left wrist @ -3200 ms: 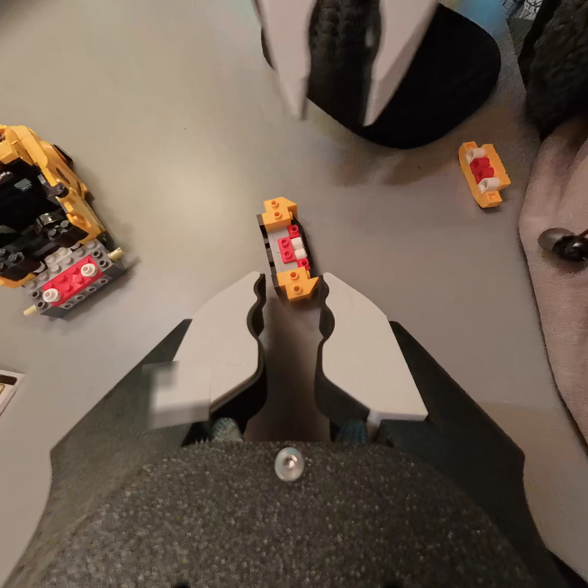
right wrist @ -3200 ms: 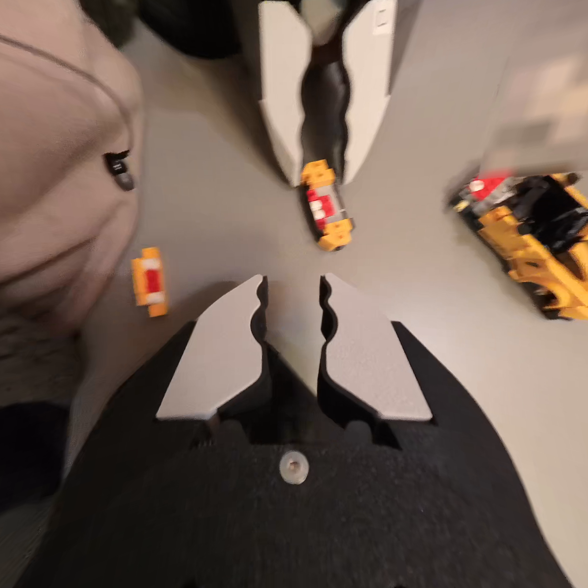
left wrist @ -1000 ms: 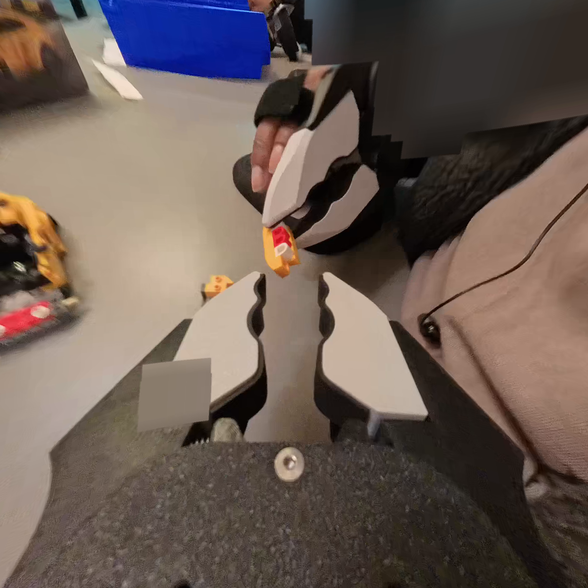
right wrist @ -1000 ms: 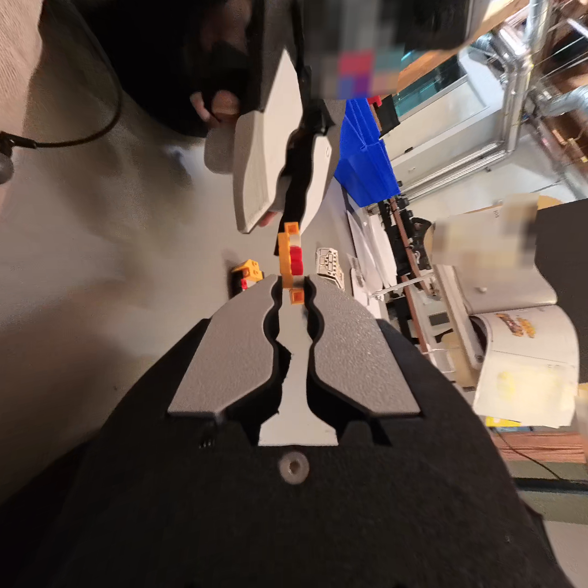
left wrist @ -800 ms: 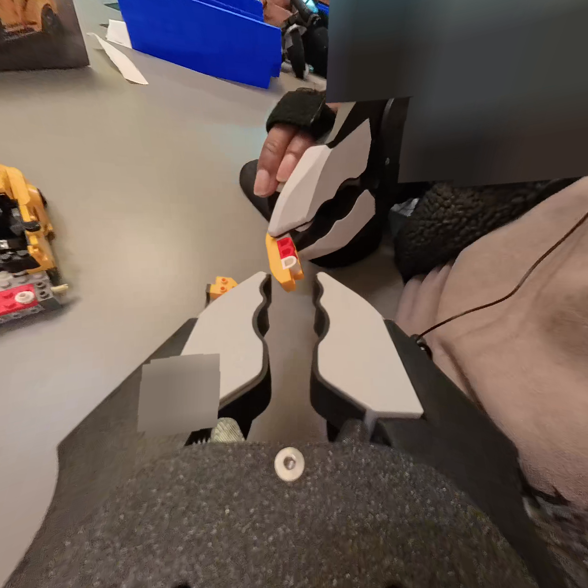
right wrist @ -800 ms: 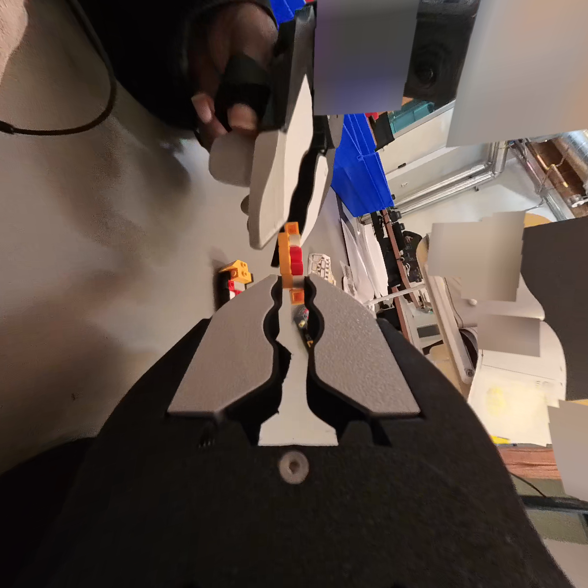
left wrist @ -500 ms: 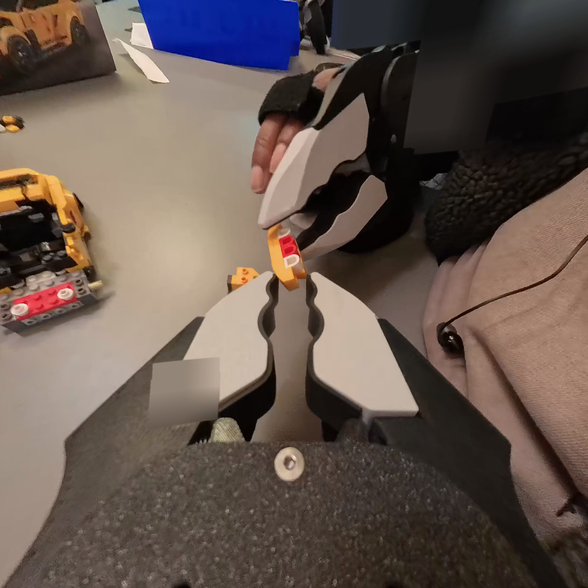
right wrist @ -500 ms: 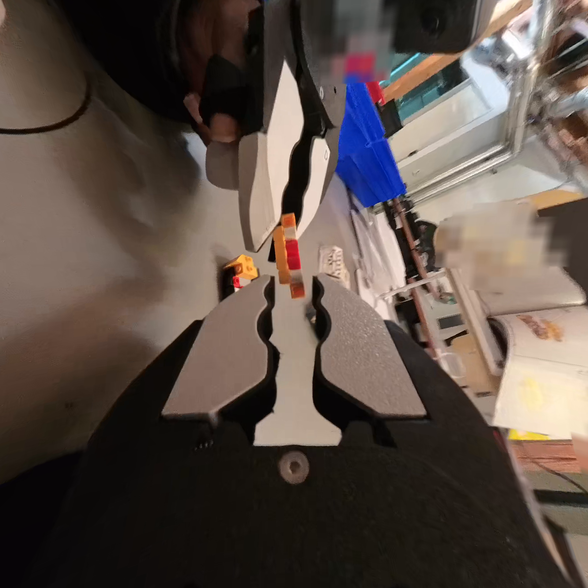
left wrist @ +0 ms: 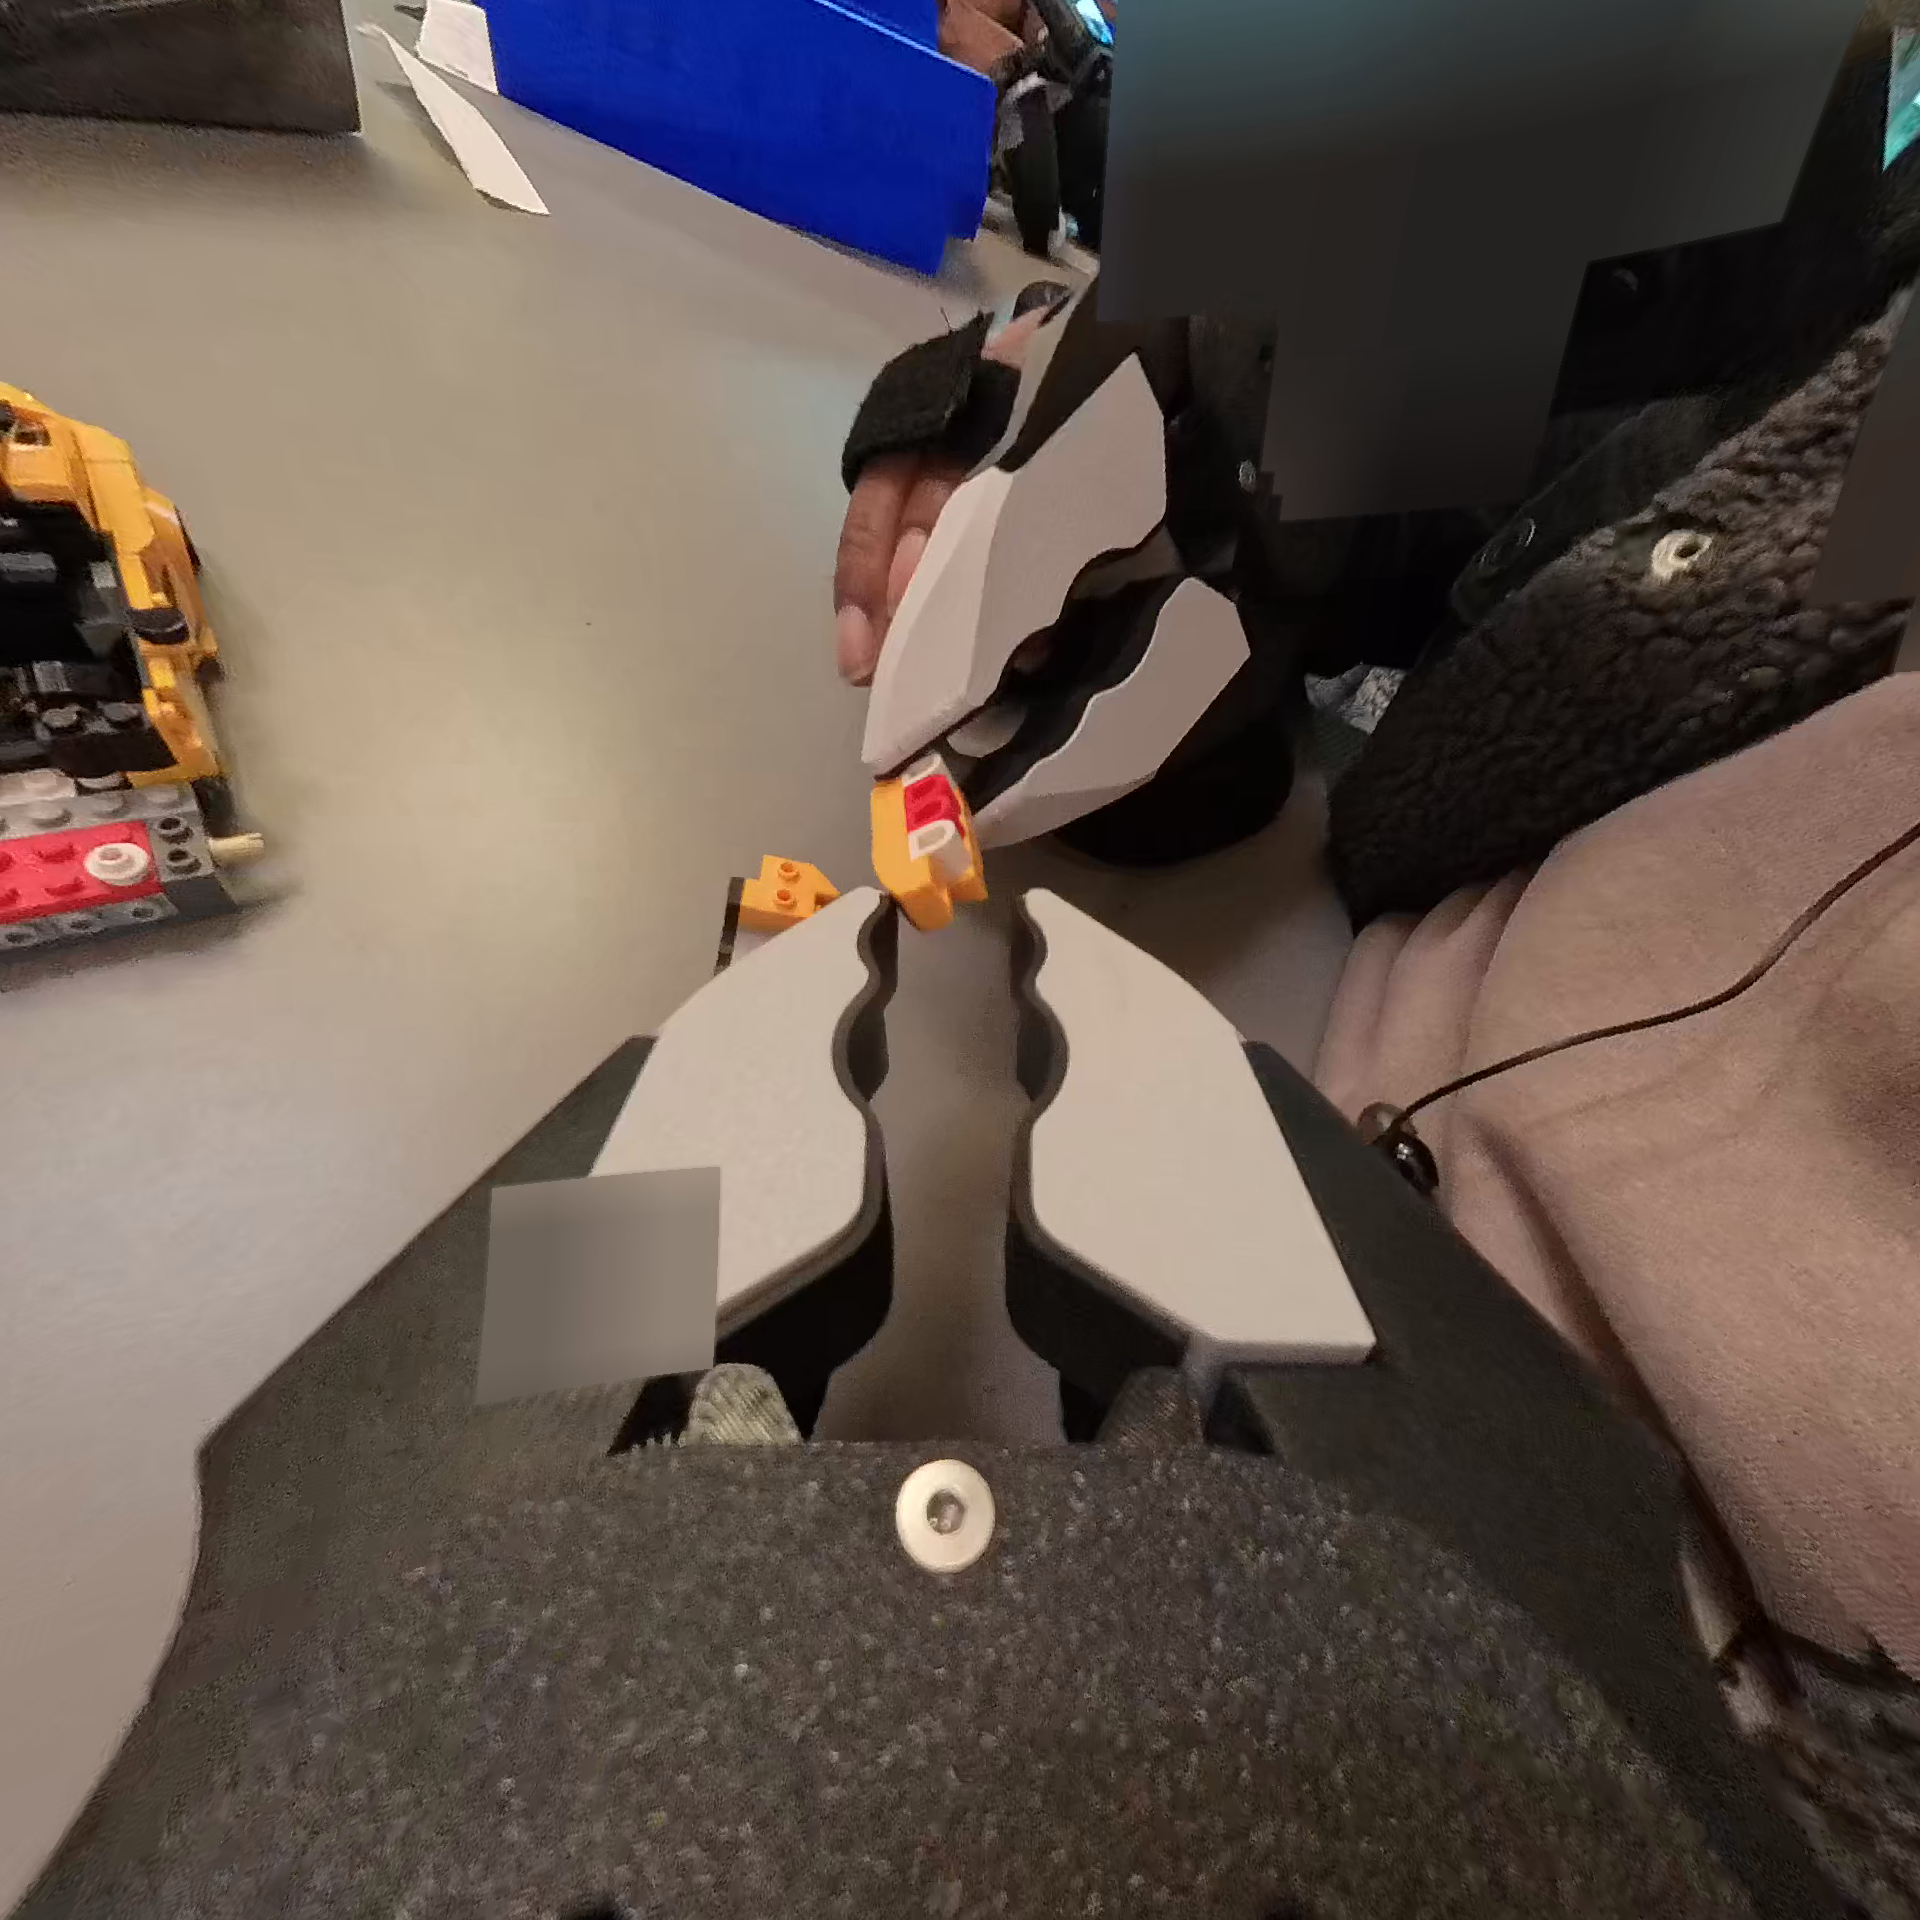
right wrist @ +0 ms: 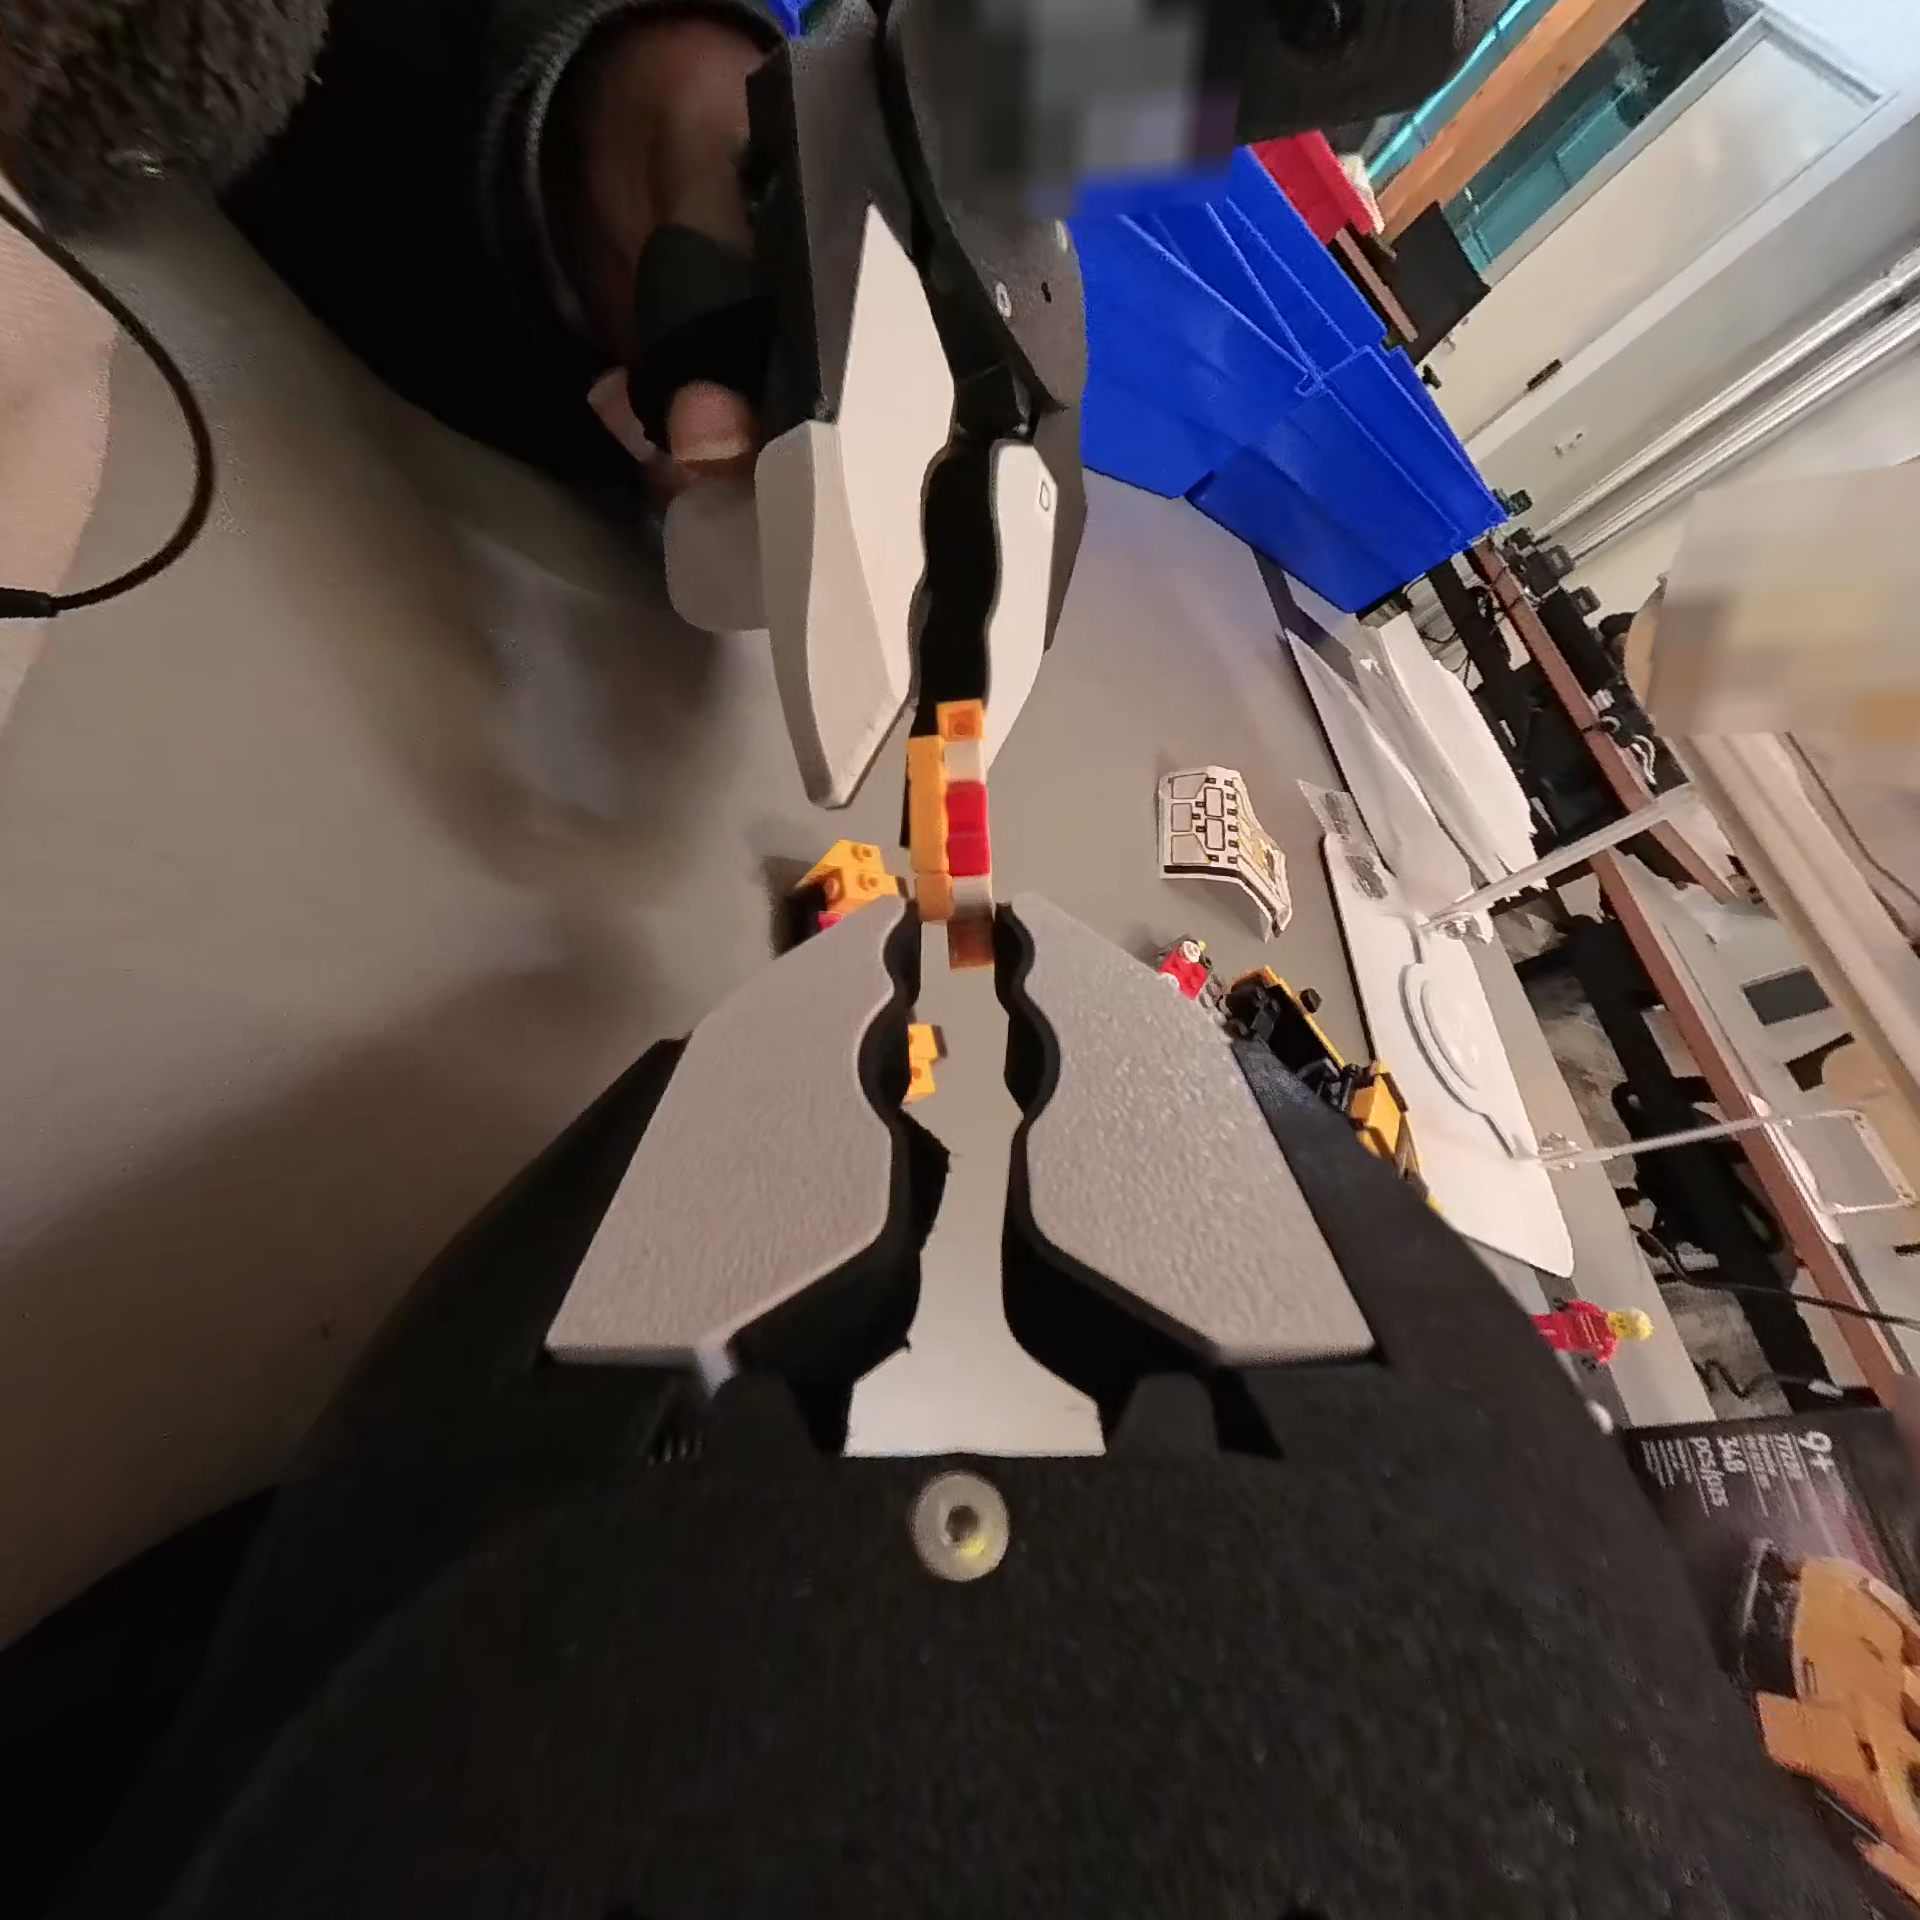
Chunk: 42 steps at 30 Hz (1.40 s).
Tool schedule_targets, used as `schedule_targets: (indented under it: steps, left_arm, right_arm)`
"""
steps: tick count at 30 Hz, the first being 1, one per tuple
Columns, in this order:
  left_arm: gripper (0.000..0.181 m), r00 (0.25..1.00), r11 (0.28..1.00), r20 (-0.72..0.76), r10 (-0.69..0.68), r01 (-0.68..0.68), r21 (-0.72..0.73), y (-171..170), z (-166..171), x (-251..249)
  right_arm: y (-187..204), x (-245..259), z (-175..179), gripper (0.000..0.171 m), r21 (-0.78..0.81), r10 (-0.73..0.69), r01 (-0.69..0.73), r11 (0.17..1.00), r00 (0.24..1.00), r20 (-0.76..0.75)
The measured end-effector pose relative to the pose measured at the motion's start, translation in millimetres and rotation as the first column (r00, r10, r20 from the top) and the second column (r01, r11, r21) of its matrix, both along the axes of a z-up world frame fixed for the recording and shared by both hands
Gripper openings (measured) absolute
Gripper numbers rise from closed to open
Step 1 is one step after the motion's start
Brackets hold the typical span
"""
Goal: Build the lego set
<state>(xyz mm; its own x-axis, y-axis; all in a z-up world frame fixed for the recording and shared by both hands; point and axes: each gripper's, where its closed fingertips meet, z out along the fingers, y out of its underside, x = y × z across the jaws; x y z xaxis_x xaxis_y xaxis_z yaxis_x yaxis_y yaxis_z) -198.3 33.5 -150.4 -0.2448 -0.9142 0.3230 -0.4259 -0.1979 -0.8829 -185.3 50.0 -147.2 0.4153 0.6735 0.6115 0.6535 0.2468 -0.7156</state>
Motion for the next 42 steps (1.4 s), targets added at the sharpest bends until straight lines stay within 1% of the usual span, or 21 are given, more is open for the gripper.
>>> schedule_targets:
  steps: [5,10,12,13,14,15,16,17,18,19,21,23,24,26,29,36,42]
  left_arm:
    - [0.016,0.998,0.996,0.012,0.056,-0.055,-0.063,8.4,3.6,1.3]
    - [0.016,0.994,0.995,0.059,0.096,-0.094,-0.04,14.9,11.0,0.2]
    - [0.015,0.99,0.993,0.08,0.119,-0.118,-0.02,19.3,14.1,-0.7]
    - [0.015,0.987,0.991,0.094,0.133,-0.134,0.013,22.1,15.5,-1.6]
    - [0.015,0.983,0.986,0.107,0.149,-0.156,0.06,25.4,16.6,-2.8]
    - [0.016,0.979,0.977,0.12,0.165,-0.179,0.117,28.5,17.4,-4.0]
    - [0.015,0.975,0.963,0.128,0.181,-0.202,0.18,31.5,17.5,-5.1]
    - [0.015,0.971,0.945,0.137,0.194,-0.223,0.241,34.0,17.8,-5.7]
    - [0.015,0.969,0.929,0.146,0.2,-0.235,0.287,34.8,18.7,-6.0]
    - [0.015,0.967,0.916,0.15,0.204,-0.243,0.318,34.6,19.6,-5.9]
    - [0.015,0.966,0.893,0.15,0.212,-0.254,0.372,33.6,20.4,-5.5]
    - [0.015,0.963,0.864,0.151,0.224,-0.268,0.427,32.5,22.1,-5.9]
    - [0.015,0.961,0.849,0.156,0.228,-0.275,0.45,31.6,23.8,-6.2]
    - [0.016,0.954,0.818,0.172,0.245,-0.298,0.493,31.4,27.4,-6.7]
    - [0.015,0.947,0.78,0.193,0.257,-0.321,0.537,30.8,32.0,-5.9]
    - [0.016,0.939,0.738,0.23,0.256,-0.343,0.581,23.5,41.2,-3.7]
    - [0.016,0.938,0.733,0.24,0.25,-0.345,0.586,18.8,43.3,-1.3]
  right_arm:
    - [5.2,-2.1,1.1,0.013,0.032,-0.044,0.043,0.999,0.999,0.027]
    - [11.1,-2.8,11.7,0.013,0.072,-0.107,0.105,0.992,0.994,0.029]
    - [12.2,-1.2,18.9,0.025,0.028,-0.141,0.142,0.99,0.99,-0.011]
    - [11.3,1.0,23.3,0.027,-0.013,-0.162,0.161,0.987,0.986,-0.041]
    - [10.9,4.6,28.8,0.027,-0.071,-0.201,0.195,0.978,0.975,-0.09]
    - [10.5,9.1,31.6,0.025,-0.171,-0.264,0.239,0.956,0.954,-0.141]
    - [6.8,10.0,30.0,0.019,-0.313,-0.323,0.256,0.915,0.928,-0.185]
    - [1.6,8.6,25.0,0.011,-0.464,-0.39,0.258,0.847,0.896,-0.214]
    - [-4.9,5.2,16.6,0.004,-0.596,-0.453,0.253,0.762,0.866,-0.212]
    - [-12.5,-1.5,7.3,0.0,-0.693,-0.488,0.234,0.682,0.851,-0.193]
    - [-20.7,-10.4,-11.2,0.0,-0.789,-0.568,0.267,0.554,0.814,-0.124]
    - [-25.9,-23.2,-25.0,0.0,-0.831,-0.607,0.281,0.48,0.791,-0.083]
    - [-27.0,-29.9,-29.8,0.0,-0.846,-0.62,0.277,0.456,0.781,-0.079]
    - [-23.5,-35.8,-39.7,0.0,-0.844,-0.653,0.315,0.433,0.755,-0.054]
    - [-17.2,-44.2,-50.6,0.0,-0.826,-0.663,0.372,0.423,0.748,-0.003]
    - [-5.6,-55.1,-58.6,0.0,-0.808,-0.649,0.41,0.423,0.76,0.045]
    - [-3.5,-52.1,-58.8,0.001,-0.798,-0.658,0.427,0.425,0.751,0.052]
